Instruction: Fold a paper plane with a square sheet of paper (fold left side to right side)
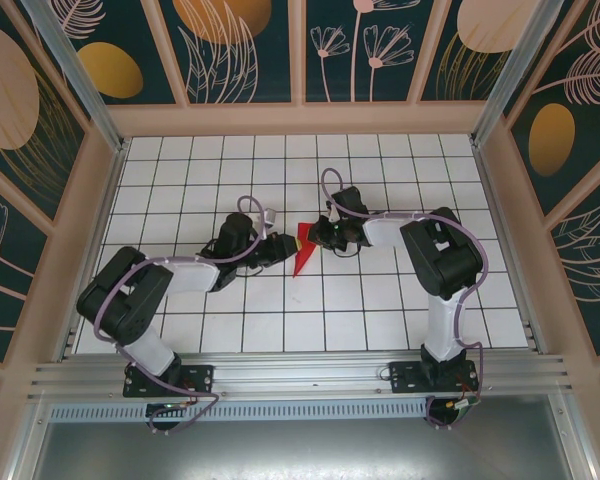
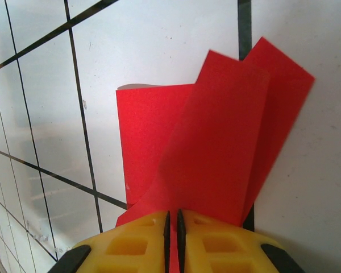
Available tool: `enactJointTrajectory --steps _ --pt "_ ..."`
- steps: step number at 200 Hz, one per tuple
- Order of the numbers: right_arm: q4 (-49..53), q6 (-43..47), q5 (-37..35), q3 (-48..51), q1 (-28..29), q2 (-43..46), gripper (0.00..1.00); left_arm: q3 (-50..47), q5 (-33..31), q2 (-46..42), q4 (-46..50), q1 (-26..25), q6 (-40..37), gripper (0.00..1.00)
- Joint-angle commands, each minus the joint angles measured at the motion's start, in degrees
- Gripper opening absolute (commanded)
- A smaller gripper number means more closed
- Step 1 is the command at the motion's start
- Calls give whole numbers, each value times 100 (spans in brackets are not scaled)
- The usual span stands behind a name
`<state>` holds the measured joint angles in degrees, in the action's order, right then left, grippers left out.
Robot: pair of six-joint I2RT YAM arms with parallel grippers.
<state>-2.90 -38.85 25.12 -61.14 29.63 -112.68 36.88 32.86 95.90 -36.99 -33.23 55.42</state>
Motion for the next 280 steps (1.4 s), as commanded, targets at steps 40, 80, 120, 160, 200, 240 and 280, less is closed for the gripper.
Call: enactJointTrajectory --steps 40,80,120,160,200,240,280 --pt "562 132 -276 17 24 -384 15 521 674 920 17 -194 131 20" --pt "557 141 -264 24 27 -370 15 458 528 994 -10 -201 185 20" --pt "596 167 -283 -3 25 -360 15 312 546 1154 -118 -227 371 20" --pt "606 172 -288 -15 26 -366 15 267 564 1288 -153 -254 494 20" --pt "602 187 -288 -26 26 -353 15 256 590 1452 -192 -315 620 20" --pt "472 224 -243 -16 26 -262 12 145 378 1543 -10 -332 714 19" --pt "74 331 -201 90 -16 165 8 -77 119 1558 -79 -324 943 8"
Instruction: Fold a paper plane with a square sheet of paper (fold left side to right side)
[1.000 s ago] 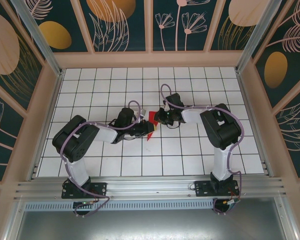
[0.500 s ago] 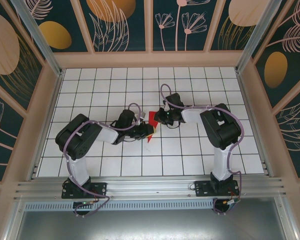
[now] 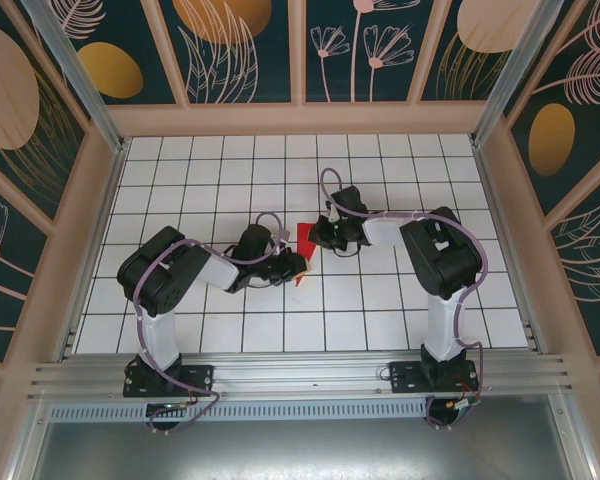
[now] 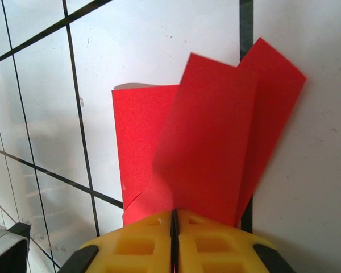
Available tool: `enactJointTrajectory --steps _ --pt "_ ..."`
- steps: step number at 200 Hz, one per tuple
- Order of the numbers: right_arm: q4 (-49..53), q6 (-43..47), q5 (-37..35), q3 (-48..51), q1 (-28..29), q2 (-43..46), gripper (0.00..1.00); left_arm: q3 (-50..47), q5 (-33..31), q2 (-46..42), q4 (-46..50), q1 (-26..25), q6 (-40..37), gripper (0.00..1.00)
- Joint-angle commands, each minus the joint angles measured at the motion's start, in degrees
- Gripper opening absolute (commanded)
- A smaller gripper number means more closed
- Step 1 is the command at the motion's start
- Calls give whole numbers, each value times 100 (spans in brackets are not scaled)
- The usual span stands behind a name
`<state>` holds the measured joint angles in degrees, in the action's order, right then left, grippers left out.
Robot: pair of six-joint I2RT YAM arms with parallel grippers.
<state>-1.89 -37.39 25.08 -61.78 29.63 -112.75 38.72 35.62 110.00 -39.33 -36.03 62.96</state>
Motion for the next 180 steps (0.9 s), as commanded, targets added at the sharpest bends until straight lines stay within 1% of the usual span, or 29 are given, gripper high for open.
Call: enactJointTrajectory --steps 1,27,51,69,84,117,180 --pt "-50 186 -192 164 -17 186 7 -269 -154 151 146 -49 199 8" --pt "-571 153 4 566 -104 685 4 -382 -111 265 -112 -53 362 5" --pt "-669 273 173 855 -177 1077 2 -411 -133 312 -132 -53 375 3" --pt "-797 331 513 1003 -120 1183 2 -386 -136 290 -61 -46 331 3" --pt "-954 302 739 1022 -18 1080 2 -382 -160 278 -27 -46 317 3" --pt "-1053 226 740 860 83 708 2 -391 -183 242 2 -46 304 2" --pt "-595 516 410 398 104 196 2 -374 -199 224 66 -48 254 2"
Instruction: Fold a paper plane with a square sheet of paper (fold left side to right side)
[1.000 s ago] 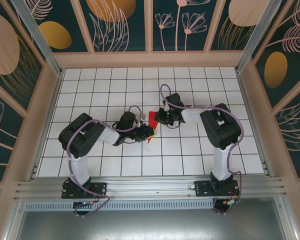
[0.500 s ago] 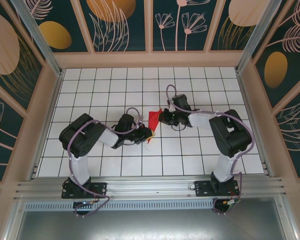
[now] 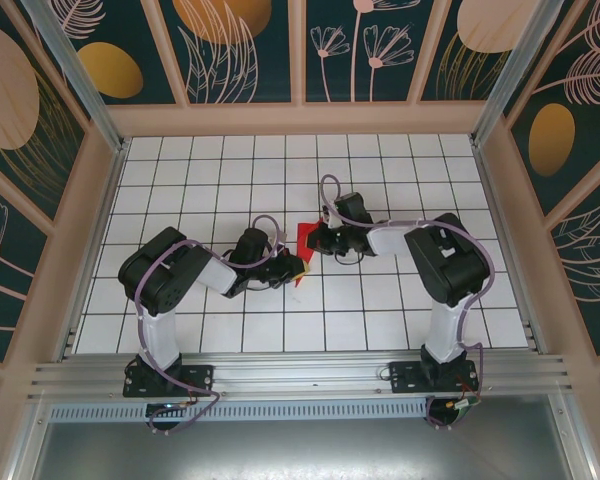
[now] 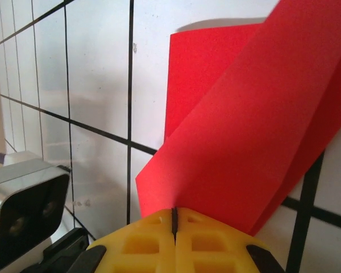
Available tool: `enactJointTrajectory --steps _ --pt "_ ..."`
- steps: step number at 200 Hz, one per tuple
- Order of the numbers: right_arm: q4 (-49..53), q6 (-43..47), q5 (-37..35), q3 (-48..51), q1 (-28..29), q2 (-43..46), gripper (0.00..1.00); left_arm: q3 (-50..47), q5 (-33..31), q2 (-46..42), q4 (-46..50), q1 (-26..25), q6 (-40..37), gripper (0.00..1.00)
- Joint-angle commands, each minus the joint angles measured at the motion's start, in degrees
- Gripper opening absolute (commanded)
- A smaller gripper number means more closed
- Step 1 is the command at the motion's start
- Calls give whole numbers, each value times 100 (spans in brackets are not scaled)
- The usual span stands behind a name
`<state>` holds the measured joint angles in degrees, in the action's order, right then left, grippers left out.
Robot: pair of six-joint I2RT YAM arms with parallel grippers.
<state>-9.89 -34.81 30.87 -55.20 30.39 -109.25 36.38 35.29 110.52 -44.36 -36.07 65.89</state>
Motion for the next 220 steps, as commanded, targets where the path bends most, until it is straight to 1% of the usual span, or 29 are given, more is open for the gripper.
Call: enactJointTrajectory --steps 1,56,101,220 --pt "210 265 -178 -266 28 -156 2 -140 -164 172 569 -46 -40 2" --pt "865 577 -675 -626 22 -435 2 -140 -161 172 595 -41 -46 2" --pt "1067 703 -954 -720 -56 -509 2 -149 -165 172 622 -42 -52 2" --pt "1151 918 -907 -1324 -572 -855 2 -153 -170 218 613 -48 -54 2"
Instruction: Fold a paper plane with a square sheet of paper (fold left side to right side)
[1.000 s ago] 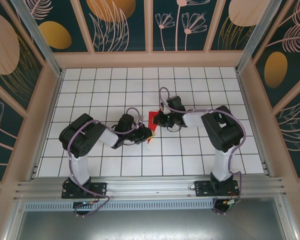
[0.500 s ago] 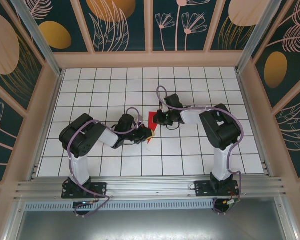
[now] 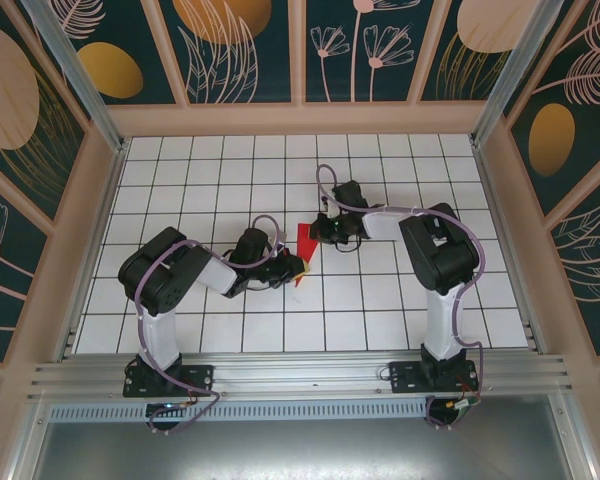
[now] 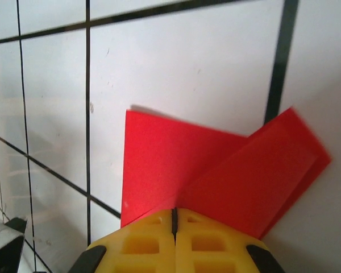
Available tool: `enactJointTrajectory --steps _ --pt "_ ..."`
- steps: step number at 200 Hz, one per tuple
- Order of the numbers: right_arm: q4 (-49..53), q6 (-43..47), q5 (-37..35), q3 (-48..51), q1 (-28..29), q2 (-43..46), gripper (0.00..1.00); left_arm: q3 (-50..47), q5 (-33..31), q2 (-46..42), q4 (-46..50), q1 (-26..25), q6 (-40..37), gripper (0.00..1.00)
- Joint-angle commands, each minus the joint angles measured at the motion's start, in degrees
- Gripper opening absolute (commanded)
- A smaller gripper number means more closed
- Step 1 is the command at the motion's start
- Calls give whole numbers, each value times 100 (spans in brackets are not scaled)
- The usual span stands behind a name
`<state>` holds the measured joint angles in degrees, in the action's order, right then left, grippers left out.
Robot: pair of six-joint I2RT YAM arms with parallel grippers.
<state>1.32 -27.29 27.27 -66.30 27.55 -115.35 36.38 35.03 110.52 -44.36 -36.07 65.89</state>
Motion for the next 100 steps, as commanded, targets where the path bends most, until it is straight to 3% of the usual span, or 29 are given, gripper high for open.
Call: enactJointTrajectory --steps 1,100 --pt "32 168 -542 -219 -291 -248 2 -155 -140 217 613 -49 -47 2" --pt "193 329 -427 -822 -810 -622 2 -184 -143 206 569 -48 -32 1"
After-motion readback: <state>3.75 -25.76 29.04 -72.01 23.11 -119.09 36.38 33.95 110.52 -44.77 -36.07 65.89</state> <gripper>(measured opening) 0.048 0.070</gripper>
